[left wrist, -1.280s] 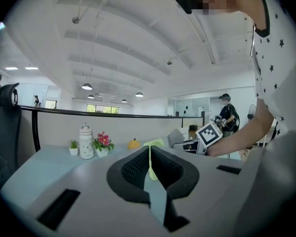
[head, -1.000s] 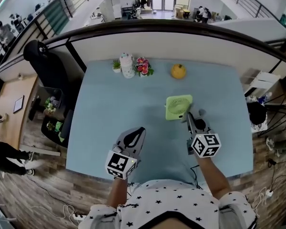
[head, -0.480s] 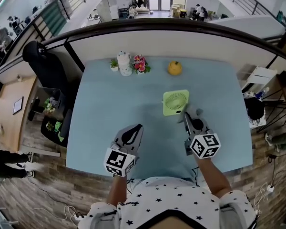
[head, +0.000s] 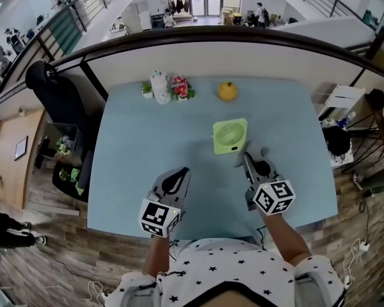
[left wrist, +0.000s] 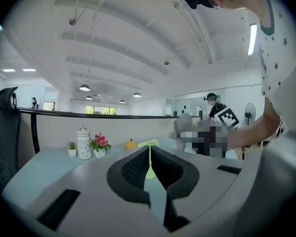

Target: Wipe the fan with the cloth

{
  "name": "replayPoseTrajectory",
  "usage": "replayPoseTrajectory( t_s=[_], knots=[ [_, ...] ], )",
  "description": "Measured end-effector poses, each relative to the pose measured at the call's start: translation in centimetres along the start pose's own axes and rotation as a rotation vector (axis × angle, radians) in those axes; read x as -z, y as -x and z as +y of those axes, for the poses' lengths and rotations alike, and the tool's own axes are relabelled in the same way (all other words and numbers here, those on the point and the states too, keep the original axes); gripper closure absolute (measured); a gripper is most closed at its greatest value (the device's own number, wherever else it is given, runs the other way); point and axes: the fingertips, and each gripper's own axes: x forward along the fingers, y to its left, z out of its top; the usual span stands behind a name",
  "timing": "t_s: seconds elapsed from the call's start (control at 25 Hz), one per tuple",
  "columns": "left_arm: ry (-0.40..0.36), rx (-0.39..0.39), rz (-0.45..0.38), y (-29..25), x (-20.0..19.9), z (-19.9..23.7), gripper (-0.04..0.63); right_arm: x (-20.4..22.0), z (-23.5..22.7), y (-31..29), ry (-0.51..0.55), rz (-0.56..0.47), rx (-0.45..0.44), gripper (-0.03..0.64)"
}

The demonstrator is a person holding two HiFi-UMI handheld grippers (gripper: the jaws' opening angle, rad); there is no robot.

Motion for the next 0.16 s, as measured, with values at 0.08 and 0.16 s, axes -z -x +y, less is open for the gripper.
replayPoseTrajectory(
  t_s=[0.08, 0.16],
  knots=[
    [0.000, 0.005, -0.001, 0.06, 0.02, -0.17, 0.561, -0.01, 0.15, 0.24, -0.002, 0.000, -0.001, 0.566],
    [-0.001, 0.010, 0.000, 0.11, 0.05, -0.39, 0.561, 0.00, 0.27, 0.50, -0.004, 0.001, -0.002, 0.566]
  ],
)
